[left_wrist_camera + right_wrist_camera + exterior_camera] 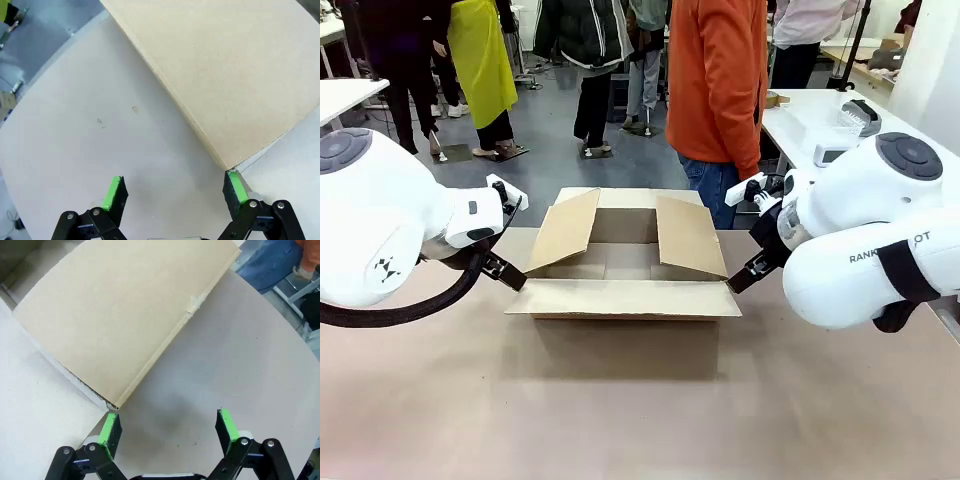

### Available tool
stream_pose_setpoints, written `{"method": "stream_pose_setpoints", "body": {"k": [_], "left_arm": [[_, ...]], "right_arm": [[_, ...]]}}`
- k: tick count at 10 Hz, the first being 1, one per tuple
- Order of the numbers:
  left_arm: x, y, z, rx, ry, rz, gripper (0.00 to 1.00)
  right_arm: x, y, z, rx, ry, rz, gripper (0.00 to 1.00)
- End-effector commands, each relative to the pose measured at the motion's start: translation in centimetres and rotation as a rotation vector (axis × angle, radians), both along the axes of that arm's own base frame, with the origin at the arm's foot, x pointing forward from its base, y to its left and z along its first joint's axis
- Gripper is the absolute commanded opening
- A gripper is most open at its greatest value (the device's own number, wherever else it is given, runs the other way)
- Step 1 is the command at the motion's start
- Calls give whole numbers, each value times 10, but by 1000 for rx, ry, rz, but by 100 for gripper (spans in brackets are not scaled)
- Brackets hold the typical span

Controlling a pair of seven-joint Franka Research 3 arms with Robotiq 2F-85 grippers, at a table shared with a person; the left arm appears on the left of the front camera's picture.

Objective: Pack the gift set into the box.
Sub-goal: Place both hands on the side flaps of the Package Box and spread them outward.

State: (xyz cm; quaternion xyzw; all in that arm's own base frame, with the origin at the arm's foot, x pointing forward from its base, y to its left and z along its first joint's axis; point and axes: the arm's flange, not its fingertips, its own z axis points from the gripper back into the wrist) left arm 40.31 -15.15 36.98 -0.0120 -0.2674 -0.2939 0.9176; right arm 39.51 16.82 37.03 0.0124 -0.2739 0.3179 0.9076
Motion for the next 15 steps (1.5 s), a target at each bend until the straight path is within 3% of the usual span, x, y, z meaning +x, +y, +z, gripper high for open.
{"method": "stream_pose_setpoints", "body": {"k": [1, 15], "left_arm": [[0, 0, 0, 0, -1, 0, 100], [0, 0, 0, 0, 0, 0, 100]], "right_arm": [[0, 0, 0, 0, 0, 0, 100], [0, 0, 0, -1, 0, 0, 100]]}}
